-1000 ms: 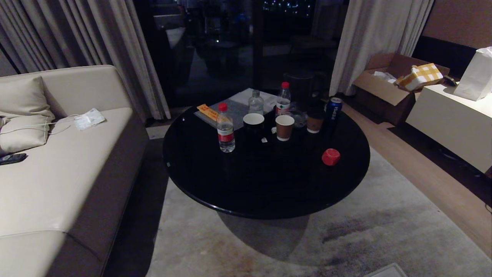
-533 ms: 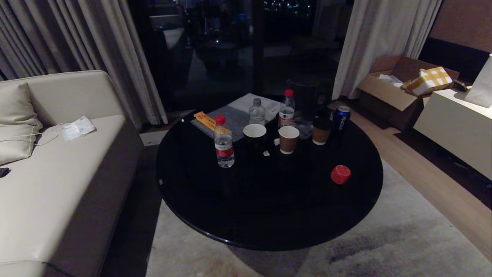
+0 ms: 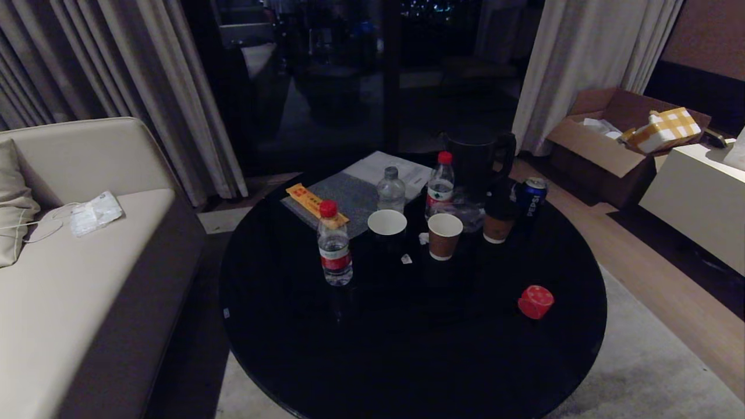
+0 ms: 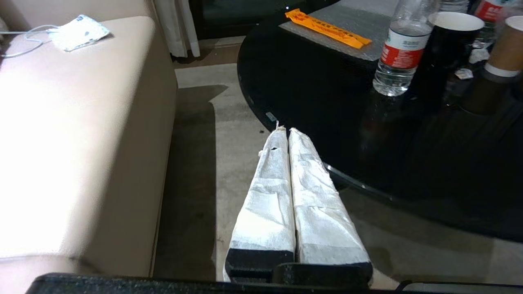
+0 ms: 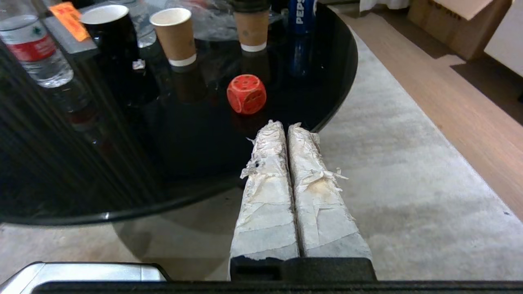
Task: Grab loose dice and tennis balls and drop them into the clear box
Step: Pick up toys out of the box
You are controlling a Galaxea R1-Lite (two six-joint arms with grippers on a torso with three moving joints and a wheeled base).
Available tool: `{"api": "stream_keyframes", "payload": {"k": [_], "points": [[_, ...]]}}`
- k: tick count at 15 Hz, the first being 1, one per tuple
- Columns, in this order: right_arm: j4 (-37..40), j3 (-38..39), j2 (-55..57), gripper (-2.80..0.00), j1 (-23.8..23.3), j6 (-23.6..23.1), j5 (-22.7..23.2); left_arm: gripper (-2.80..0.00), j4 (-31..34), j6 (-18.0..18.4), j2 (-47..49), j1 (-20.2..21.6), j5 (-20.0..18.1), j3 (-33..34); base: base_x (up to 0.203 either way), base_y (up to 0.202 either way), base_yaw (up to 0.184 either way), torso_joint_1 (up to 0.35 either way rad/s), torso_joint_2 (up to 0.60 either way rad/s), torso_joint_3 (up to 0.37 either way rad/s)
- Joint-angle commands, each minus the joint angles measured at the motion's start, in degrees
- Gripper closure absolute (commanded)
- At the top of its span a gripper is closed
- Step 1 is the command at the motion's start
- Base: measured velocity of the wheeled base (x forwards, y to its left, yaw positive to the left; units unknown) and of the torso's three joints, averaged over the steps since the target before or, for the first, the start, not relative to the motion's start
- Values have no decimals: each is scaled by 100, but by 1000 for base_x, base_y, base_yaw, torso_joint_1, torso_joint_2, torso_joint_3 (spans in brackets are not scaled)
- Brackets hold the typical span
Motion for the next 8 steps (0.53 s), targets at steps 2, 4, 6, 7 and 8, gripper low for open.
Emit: {"api": "stream_keyframes", "payload": {"k": [2,4,6,7,8], "points": [[-3,62,-1,0,2,6,-5,0,10,-41,9,1,9,9,44,0,0,1,3,1],[5,62,-1,0,2,6,-5,0,10,-59,9,1,17,9,0,0,0,0,0,0],[-3,62,3,0,2,6,-5,0,10,-68,9,1,17,9,0,0,0,0,0,0],[-3,62,7,0,2,6,-5,0,10,-59,9,1,17,9,0,0,0,0,0,0],[-3,62,0,0,2,6,-5,0,10,-59,9,1,17,9,0,0,0,0,0,0]]}}
